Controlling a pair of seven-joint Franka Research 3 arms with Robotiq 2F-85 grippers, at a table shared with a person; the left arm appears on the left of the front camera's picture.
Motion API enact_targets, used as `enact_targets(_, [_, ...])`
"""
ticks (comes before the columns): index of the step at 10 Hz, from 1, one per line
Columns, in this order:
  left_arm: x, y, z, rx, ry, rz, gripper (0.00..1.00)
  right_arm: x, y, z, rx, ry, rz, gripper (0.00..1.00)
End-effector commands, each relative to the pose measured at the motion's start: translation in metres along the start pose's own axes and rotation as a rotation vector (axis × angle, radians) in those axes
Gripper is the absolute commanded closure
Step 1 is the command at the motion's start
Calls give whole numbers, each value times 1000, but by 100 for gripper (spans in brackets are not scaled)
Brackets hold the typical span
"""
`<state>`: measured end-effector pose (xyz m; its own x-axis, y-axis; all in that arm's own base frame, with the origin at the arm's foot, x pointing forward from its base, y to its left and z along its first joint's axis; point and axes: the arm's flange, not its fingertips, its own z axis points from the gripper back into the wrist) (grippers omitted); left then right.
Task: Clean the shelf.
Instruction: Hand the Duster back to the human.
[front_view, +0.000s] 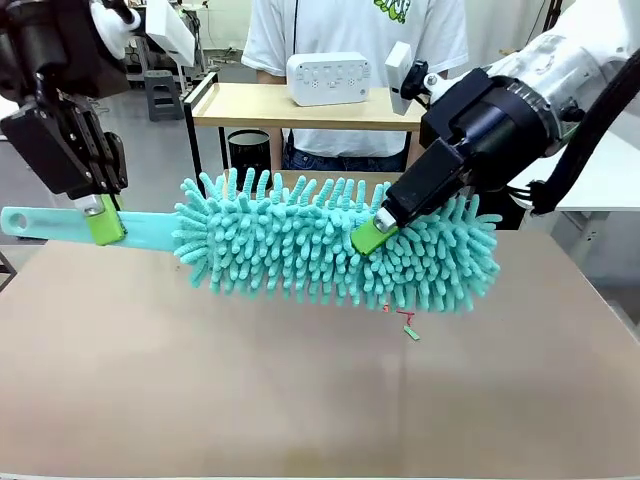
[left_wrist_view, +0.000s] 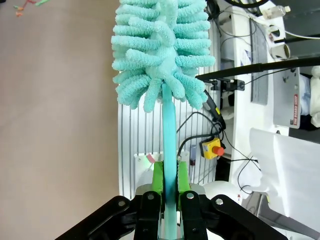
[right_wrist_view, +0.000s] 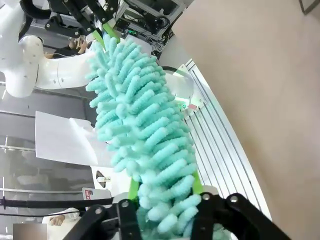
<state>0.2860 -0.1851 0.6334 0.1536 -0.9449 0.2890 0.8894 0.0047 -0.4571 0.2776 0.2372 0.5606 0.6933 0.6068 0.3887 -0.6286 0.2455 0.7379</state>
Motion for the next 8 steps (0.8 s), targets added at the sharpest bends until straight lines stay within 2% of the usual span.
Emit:
enact_targets(1, [1, -2, 2, -15, -23, -10, 88, 1, -2, 5, 32, 27, 38, 100])
enact_targets(5, [-1, 0, 1, -12, -30, 4, 88, 1, -2, 5, 32, 40, 42, 100])
enact_targets(6, [-1, 0, 1, -10, -29, 12, 76, 0, -2, 5, 34, 42, 43, 100])
enact_targets(7, [-2, 1, 1, -3, -32, 26, 30, 0, -2, 5, 36, 39, 41, 100])
enact_targets(8, [-5, -1, 5, 6, -75, 36, 18, -1, -2, 6, 42, 43, 41, 100])
